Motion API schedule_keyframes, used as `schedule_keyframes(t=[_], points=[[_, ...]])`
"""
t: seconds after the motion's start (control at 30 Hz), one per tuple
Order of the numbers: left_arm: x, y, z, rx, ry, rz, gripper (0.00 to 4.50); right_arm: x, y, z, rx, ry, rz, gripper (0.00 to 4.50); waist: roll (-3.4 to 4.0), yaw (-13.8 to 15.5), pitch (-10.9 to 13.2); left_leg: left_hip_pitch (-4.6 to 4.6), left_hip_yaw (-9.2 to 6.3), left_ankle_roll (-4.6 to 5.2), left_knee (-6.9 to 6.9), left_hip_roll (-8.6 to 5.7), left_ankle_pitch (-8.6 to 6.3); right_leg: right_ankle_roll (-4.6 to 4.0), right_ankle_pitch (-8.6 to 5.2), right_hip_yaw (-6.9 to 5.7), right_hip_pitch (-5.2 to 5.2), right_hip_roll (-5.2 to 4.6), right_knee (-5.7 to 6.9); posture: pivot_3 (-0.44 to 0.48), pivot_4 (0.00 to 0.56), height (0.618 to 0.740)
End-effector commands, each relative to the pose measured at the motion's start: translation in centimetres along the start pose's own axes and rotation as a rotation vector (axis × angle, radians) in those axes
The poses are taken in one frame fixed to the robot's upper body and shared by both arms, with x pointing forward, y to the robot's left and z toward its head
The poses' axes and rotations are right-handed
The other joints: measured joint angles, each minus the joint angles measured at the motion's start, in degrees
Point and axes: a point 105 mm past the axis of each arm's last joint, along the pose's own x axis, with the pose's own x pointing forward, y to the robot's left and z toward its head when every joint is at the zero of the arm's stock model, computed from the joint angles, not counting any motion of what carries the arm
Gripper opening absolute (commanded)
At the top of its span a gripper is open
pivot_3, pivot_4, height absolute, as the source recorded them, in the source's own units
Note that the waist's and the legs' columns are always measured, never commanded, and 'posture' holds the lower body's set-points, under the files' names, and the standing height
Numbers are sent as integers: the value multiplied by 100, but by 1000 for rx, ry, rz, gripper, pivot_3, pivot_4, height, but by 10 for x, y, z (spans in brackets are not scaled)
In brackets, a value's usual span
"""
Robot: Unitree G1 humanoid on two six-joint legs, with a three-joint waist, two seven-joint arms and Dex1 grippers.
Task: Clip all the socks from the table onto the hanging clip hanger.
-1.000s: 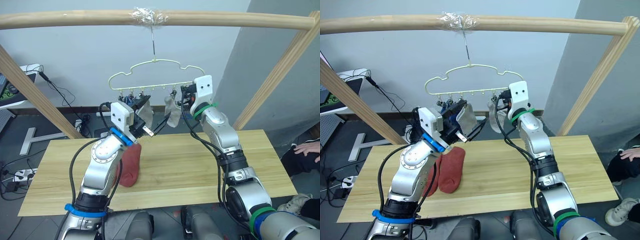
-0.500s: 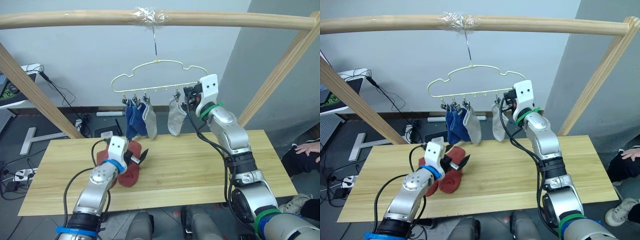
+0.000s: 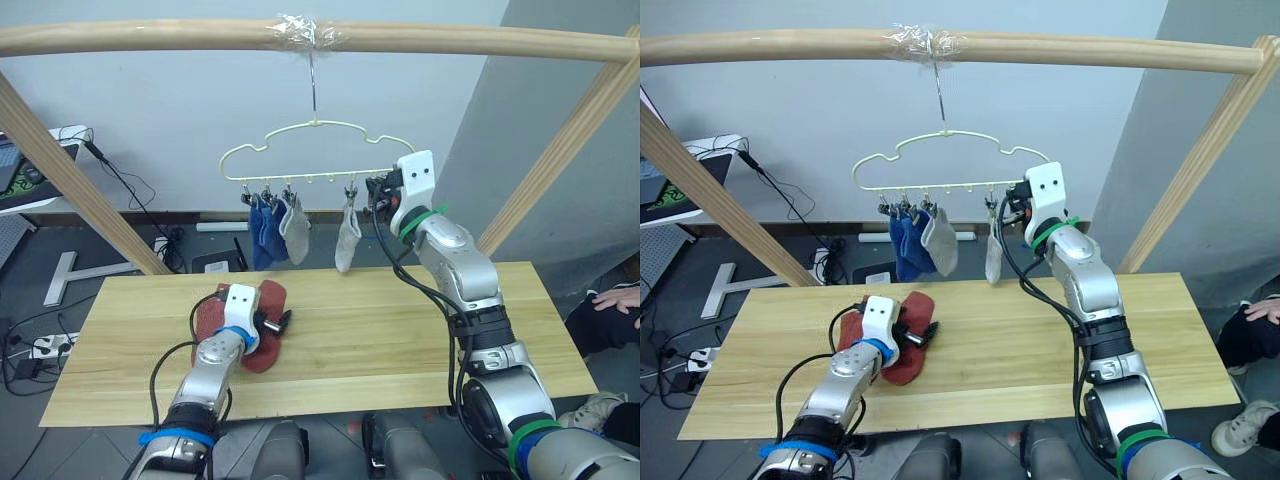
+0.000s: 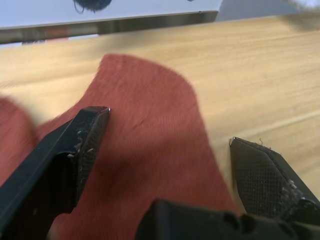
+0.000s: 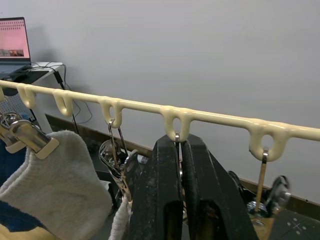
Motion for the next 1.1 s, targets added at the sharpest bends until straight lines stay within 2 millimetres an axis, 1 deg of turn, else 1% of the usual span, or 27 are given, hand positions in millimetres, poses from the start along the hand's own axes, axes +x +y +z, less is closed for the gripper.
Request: schedule_keyframes(t=[0.03,0.07,0.1,0.17,0.23,0.37,0.5,0.57,0.67,0.7,0.8,0.87,0.9,1.0,1.03,1.1], points=[[-2,-1,-19,12,74,-16,4500,-4,-3,9,-4,-30,-13,8,0,-1,0,2,0,0,0,1,0,0,0,0,0,1,1,44,189,740],[-2,-8,-20,-25,79,-44,4500,-4,-4,9,-5,-29,-15,8,0,-7,0,3,1,0,0,1,0,0,0,0,0,1,2,18,194,740],[-3,-12,-21,-52,83,-64,4124,-4,-5,9,-6,-29,-17,0,0,-25,0,4,2,0,0,1,0,0,0,0,1,1,2,18,194,740],[-6,-23,-27,-97,101,-107,3622,-5,-7,9,-6,-29,-25,0,0,-39,0,6,4,0,0,0,0,0,0,1,5,0,0,13,194,740],[-9,-24,-31,-87,115,-111,2963,-6,-9,9,-6,-28,-31,0,0,-40,0,7,5,0,0,-2,0,0,0,2,7,0,-1,13,194,740],[-12,-25,-33,-63,125,-119,1752,-6,-10,9,-3,-26,-36,0,0,-43,-1,13,2,0,1,-1,0,1,-1,3,12,0,0,14,196,740],[-12,-26,-31,-68,117,-124,531,-6,-10,9,-2,-24,-36,0,1,-44,-1,17,2,1,1,-1,1,2,-1,2,15,2,0,14,196,740],[-12,-29,-26,-54,102,-139,29,-6,-11,10,-3,-24,-34,0,1,-44,-1,17,4,1,1,-2,1,2,-1,3,16,1,-1,18,197,740],[-12,-33,-19,-51,64,-158,29,-6,-12,10,-4,-24,-35,0,1,-43,-1,15,4,1,1,-3,1,2,-1,3,16,1,-5,17,195,740],[-12,-36,-11,-57,23,-176,29,-6,-13,11,-3,-24,-35,0,1,-43,-1,14,4,1,1,-3,1,2,-1,3,16,1,-6,17,195,740],[-16,-50,23,-58,-143,-238,29,-7,-14,13,8,-20,-28,0,1,-38,0,9,2,1,0,-3,1,2,-1,3,14,0,-8,17,193,740],[-21,-60,52,-9,-266,-276,29,-10,-18,14,61,-7,-32,0,1,-27,0,2,0,1,1,-2,1,1,-1,5,11,-2,-11,19,192,740],[-24,-65,62,5,-310,-292,29,-11,-19,15,86,-2,-35,0,1,-18,0,-2,-5,1,1,-1,1,1,-1,7,10,-3,-12,19,192,740],[-35,-77,108,93,-511,-317,29,-14,-28,20,166,23,-54,0,1,-9,0,-3,-10,1,1,0,1,1,-1,10,11,-2,-10,20,193,740],[-38,-81,120,111,-558,-321,29,-15,-30,21,183,30,-58,0,1,-8,0,-2,-10,1,1,0,1,1,-1,10,11,-2,-10,20,193,740],[-41,-85,134,110,-615,-319,29,-16,-32,23,214,45,-62,0,1,-6,0,-1,-7,1,1,-2,1,1,-1,14,12,-2,-10,20,189,740]])
